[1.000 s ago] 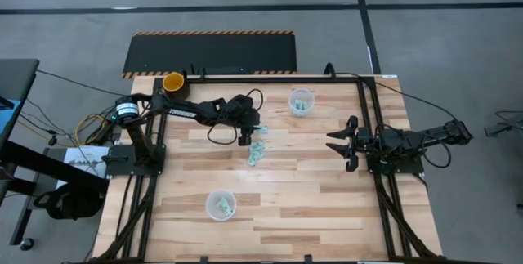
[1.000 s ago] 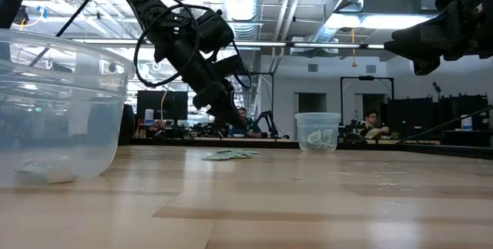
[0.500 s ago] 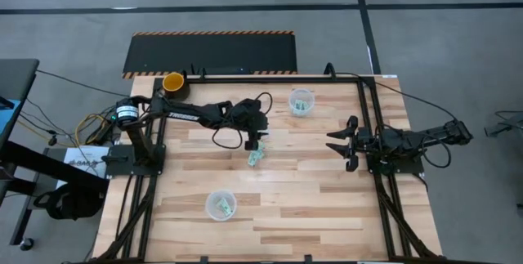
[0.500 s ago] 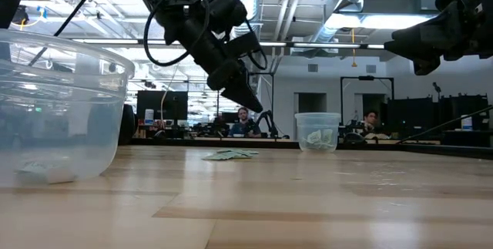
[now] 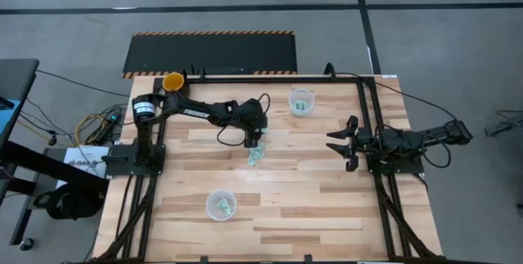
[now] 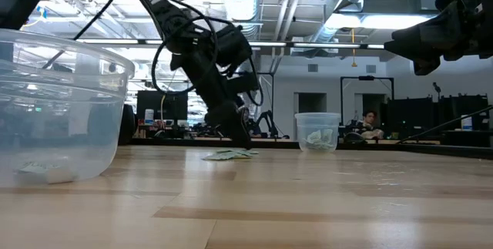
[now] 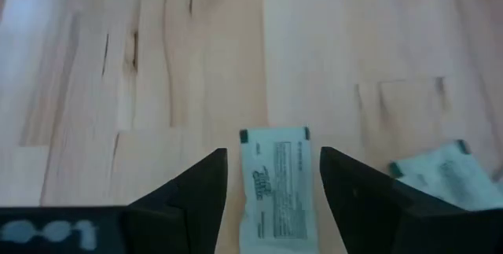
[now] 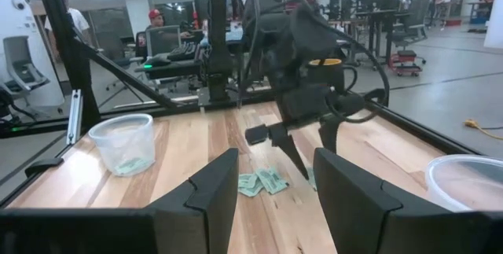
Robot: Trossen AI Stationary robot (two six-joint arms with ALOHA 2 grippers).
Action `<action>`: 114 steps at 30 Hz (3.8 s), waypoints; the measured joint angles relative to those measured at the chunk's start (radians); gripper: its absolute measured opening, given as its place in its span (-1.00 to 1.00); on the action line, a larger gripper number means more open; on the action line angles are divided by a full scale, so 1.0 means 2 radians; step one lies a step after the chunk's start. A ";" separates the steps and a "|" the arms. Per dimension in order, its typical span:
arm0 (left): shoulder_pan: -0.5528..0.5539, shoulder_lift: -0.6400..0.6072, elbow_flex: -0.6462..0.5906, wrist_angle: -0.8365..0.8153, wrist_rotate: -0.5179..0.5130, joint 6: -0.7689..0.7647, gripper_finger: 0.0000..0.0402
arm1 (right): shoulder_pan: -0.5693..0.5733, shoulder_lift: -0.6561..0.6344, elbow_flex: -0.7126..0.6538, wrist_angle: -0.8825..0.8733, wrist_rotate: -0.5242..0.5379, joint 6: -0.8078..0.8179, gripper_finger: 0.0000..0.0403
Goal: Pick and place Stevia / Truvia into bins
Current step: Put the stevia packet into the bottom container
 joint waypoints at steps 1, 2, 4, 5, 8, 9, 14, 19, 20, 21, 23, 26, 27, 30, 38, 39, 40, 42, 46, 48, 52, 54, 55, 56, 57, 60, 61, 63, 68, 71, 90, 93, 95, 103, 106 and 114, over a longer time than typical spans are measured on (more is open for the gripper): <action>0.000 0.004 0.000 0.000 -0.003 0.000 -0.03 | 0.000 0.000 0.000 0.000 0.000 0.000 -0.21; 0.000 0.007 0.000 0.003 -0.008 0.002 -0.03 | 0.000 0.000 0.000 0.000 0.000 0.000 -0.21; 0.000 0.011 0.000 0.002 -0.014 0.003 -0.03 | 0.000 0.000 0.000 0.000 0.000 0.000 -0.21; 0.000 0.011 0.001 0.001 -0.022 0.003 -0.03 | 0.000 0.000 0.000 0.000 0.000 0.000 -0.21; 0.002 0.012 0.001 -0.005 -0.026 0.002 -0.03 | 0.000 0.000 0.000 0.000 0.001 0.000 -0.21; 0.003 0.012 0.001 -0.006 -0.026 -0.001 -0.03 | 0.000 0.000 0.000 0.000 0.001 0.000 -0.21; 0.007 0.012 0.001 -0.013 -0.026 -0.014 -0.03 | 0.000 0.000 0.000 0.000 0.001 0.000 -0.21; 0.002 0.012 0.001 -0.016 -0.028 -0.018 -0.15 | 0.000 0.000 0.000 0.000 0.001 0.000 -0.21; 0.002 0.012 0.001 -0.017 -0.026 -0.018 -0.21 | 0.000 0.000 0.000 0.000 0.001 0.000 -0.21; 0.002 0.012 0.001 -0.019 -0.023 -0.018 -0.28 | 0.000 0.000 0.000 0.000 0.001 0.000 -0.21; 0.000 0.012 0.001 -0.022 -0.022 -0.018 -0.44 | 0.000 0.000 0.000 0.000 0.001 0.000 -0.21; 0.000 0.012 0.001 -0.025 -0.018 -0.021 -0.69 | 0.000 0.000 0.000 0.000 0.001 0.000 -0.21; 0.000 0.012 0.001 -0.025 -0.018 -0.024 -0.78 | 0.000 0.000 0.000 0.000 0.001 0.000 -0.21; 0.000 0.012 0.001 -0.020 -0.023 -0.038 -0.96 | 0.000 0.000 0.000 0.000 0.001 0.000 -0.21; -0.013 -0.049 -0.002 -0.032 -0.050 -0.062 -0.99 | 0.000 0.000 0.000 0.000 0.001 0.000 -0.21; -0.015 -0.065 -0.001 -0.036 -0.050 -0.064 -0.99 | 0.000 0.000 0.000 0.000 0.001 0.000 -0.21; -0.018 -0.085 -0.001 -0.047 -0.050 -0.065 -0.99 | 0.000 0.000 0.000 0.000 0.001 0.000 -0.21; -0.028 -0.126 -0.001 -0.076 -0.047 -0.068 -0.99 | 0.000 0.000 0.000 0.000 0.001 0.000 -0.21; -0.061 -0.226 -0.001 -0.138 -0.021 -0.076 -1.00 | 0.000 0.000 0.000 0.000 0.001 0.000 -0.21; -0.084 -0.274 -0.002 -0.171 -0.016 -0.080 -1.00 | 0.000 0.000 0.000 0.000 0.001 0.000 -0.21; -0.137 -0.366 -0.010 -0.222 -0.014 -0.101 -1.00 | 0.000 0.000 0.000 0.000 0.001 0.000 -0.21; -0.165 -0.405 -0.022 -0.240 -0.014 -0.114 -1.00 | 0.000 0.000 0.000 0.000 0.001 0.000 -0.21; -0.179 -0.423 -0.029 -0.246 -0.014 -0.121 -1.00 | 0.000 0.000 0.000 0.000 0.001 0.000 -0.21; -0.192 -0.438 -0.038 -0.250 -0.018 -0.129 -1.00 | 0.000 0.000 0.000 0.000 0.001 0.000 -0.21; -0.205 -0.452 -0.047 -0.252 -0.024 -0.136 -1.00 | 0.000 0.000 0.000 0.000 0.001 0.000 -0.21; -0.237 -0.483 -0.082 -0.249 -0.036 -0.149 -1.00 | 0.000 0.000 0.000 0.000 0.001 0.000 -0.21; -0.246 -0.488 -0.094 -0.244 -0.037 -0.152 -1.00 | 0.000 0.000 0.000 0.000 0.001 0.000 -0.21; -0.259 -0.494 -0.122 -0.226 -0.036 -0.159 -1.00 | 0.000 0.000 0.000 0.000 0.001 0.000 -0.21; -0.282 -0.494 -0.184 -0.146 0.007 -0.181 -1.00 | 0.000 0.000 0.000 0.000 0.001 0.000 -0.21; -0.294 -0.494 -0.208 -0.096 0.038 -0.204 -1.00 | 0.000 0.000 0.000 0.000 0.001 0.000 -0.21; -0.357 -0.400 -0.219 -0.011 0.081 -0.259 -1.00 | 0.000 0.000 0.000 0.001 0.001 0.000 -0.21; -0.357 -0.386 -0.219 -0.002 0.081 -0.259 -1.00 | 0.000 0.000 0.000 0.000 0.001 0.000 -0.21; -0.357 -0.382 -0.219 0.000 0.081 -0.259 -1.00 | 0.000 0.000 0.000 0.000 0.001 0.000 -0.21; -0.355 -0.381 -0.219 0.007 0.034 -0.275 -0.82 | 0.000 0.000 0.000 0.000 0.001 0.000 -0.21; -0.350 -0.381 -0.219 0.006 0.032 -0.279 -0.67 | 0.000 0.000 0.000 0.000 0.001 0.000 -0.21; -0.344 -0.381 -0.219 -0.003 0.045 -0.274 -0.41 | 0.000 0.000 0.000 0.000 0.001 0.000 -0.21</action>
